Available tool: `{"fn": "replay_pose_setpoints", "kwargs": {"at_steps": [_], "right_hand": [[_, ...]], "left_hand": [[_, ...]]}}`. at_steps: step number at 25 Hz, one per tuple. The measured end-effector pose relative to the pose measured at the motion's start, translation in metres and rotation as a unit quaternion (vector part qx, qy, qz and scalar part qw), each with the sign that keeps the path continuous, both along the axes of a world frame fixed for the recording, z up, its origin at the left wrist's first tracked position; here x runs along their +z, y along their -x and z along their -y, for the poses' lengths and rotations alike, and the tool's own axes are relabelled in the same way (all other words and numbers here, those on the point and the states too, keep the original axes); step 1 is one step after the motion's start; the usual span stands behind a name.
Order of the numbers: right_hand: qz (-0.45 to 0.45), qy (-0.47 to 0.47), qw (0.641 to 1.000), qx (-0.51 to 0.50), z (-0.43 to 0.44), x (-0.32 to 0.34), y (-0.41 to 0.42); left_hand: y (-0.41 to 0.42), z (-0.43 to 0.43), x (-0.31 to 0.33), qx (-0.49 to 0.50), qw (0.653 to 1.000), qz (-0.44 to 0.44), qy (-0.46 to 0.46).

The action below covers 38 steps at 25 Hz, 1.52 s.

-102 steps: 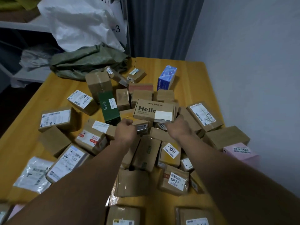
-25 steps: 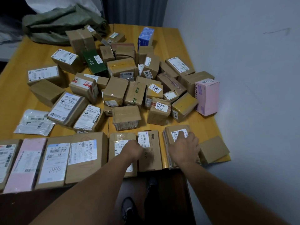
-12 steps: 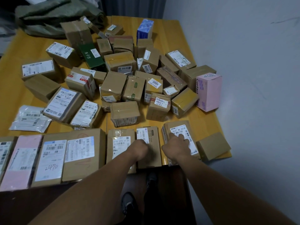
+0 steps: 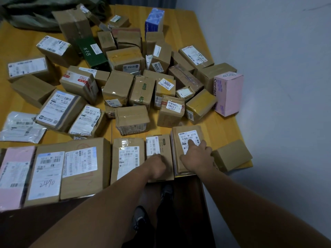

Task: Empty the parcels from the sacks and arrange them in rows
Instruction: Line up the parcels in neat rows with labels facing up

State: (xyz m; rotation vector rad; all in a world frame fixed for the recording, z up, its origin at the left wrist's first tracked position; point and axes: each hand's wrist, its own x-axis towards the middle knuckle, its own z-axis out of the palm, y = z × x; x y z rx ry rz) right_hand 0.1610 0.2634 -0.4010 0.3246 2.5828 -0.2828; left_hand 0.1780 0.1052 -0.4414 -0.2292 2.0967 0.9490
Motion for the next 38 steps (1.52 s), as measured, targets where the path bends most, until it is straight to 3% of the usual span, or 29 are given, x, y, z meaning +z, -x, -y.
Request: {"fn": "replay_pose_setpoints", "kwargs": {"at_steps": [14, 21, 31, 38], "right_hand": [[0.022, 0.005, 0.999, 0.034, -0.017, 0.001, -0.014], [0.027, 0.022, 0.999, -0.021, -0.011, -0.004, -0.022], [0.035, 0.022, 0.999, -0.015, -0.007, -0.009, -0.031], [0.008, 0.010, 0.986, -0.167, -0.058, 0.010, -0.008]], "left_hand": [[-0.003, -0.002, 0.001, 0.005, 1.000, -0.004, 0.019], [-0.003, -0.002, 0.003, 0.013, 1.000, -0.007, 0.002], [0.000, 0.005, 0.005, 0.024, 0.999, -0.026, 0.029], [0.028, -0.009, 0.043, 0.099, 0.991, -0.081, 0.029]]}}
